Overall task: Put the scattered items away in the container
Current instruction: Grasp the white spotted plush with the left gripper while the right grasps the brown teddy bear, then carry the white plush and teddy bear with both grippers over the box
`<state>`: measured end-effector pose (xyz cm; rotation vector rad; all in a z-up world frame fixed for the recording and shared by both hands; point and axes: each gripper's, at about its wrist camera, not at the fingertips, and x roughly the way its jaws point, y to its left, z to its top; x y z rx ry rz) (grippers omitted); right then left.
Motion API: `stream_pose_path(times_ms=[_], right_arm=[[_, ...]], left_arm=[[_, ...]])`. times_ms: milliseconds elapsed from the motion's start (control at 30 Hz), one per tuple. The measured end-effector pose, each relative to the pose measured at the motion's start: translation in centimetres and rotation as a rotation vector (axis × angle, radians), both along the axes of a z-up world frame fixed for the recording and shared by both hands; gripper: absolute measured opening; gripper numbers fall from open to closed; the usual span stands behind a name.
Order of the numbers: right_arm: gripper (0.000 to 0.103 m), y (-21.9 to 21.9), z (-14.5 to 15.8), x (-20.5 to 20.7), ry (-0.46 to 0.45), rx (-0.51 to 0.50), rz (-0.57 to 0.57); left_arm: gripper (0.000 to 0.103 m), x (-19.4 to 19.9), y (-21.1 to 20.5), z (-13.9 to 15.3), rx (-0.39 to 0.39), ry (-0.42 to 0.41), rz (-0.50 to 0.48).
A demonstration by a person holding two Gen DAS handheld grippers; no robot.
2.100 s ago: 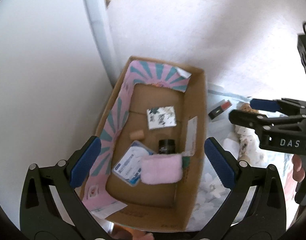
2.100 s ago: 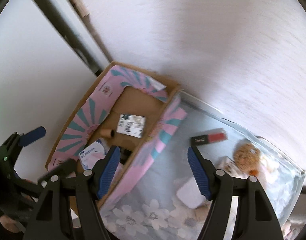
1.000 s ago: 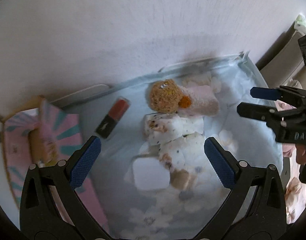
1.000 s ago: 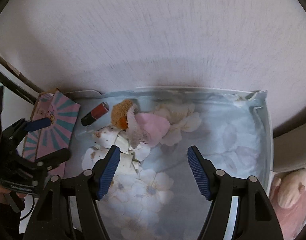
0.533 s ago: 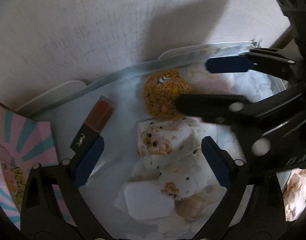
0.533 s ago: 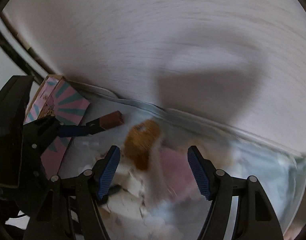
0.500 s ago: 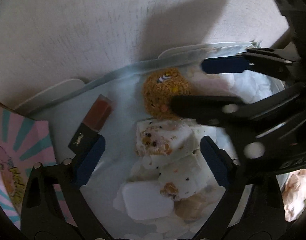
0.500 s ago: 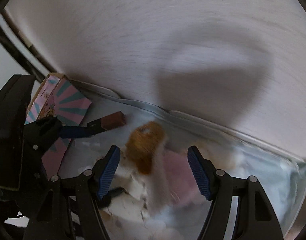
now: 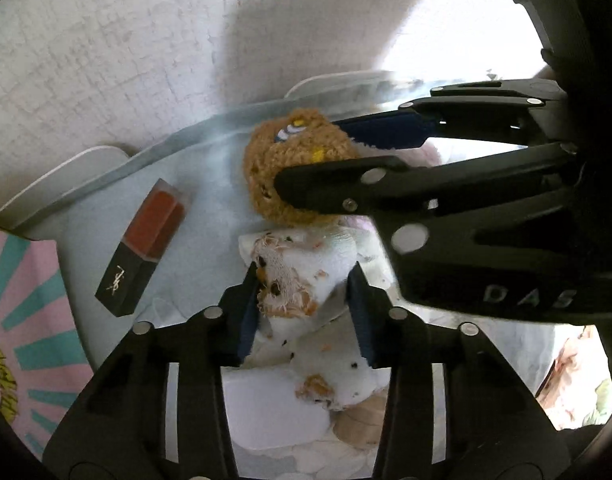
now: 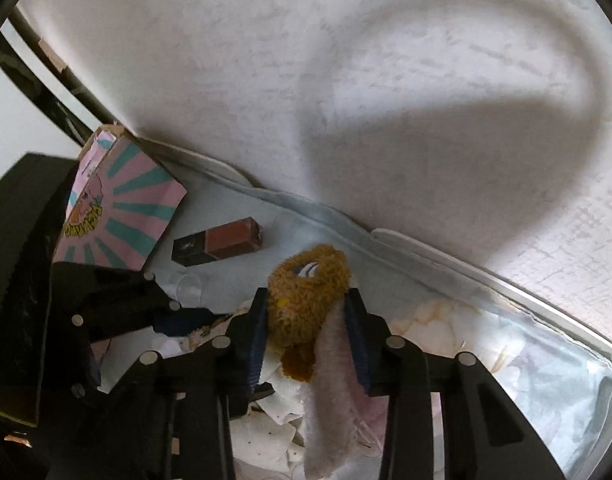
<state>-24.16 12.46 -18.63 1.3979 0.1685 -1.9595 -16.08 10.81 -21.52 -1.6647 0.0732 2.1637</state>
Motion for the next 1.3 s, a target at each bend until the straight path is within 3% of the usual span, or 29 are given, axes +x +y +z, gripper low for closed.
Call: stream_pose_path(times_ms=[367, 667, 933, 1100, 1300], right_arm=[[0.032, 1.4, 3.7, -0.1, 0.029, -0.089, -0.070], [0.032, 1.7, 11.4, 1.0, 0.101, -0.163, -0.067], [0.032, -3.4, 16.5, 3.1, 0.176, -0.161, 0.045], [0.032, -8.0, 18.1, 4.4, 0.196, -0.161, 0.122], [0.032, -14.2, 18.7, 6.0, 0.196, -0.158, 0.218]], left_arm=[[0.030, 1.2, -1.2, 4.6, 0.019, 0.077, 0.034], [0.030, 3.8, -4.4, 10.8, 0.040, 0.153, 0.120], [0.030, 6.6, -11.2, 14.8, 0.031, 0.217, 0.267], [0.030, 8.6, -16.7, 16.5, 0.005, 0.250, 0.382], [0.031, 11.6, -22.2, 16.4, -0.012, 0.255, 0.507]])
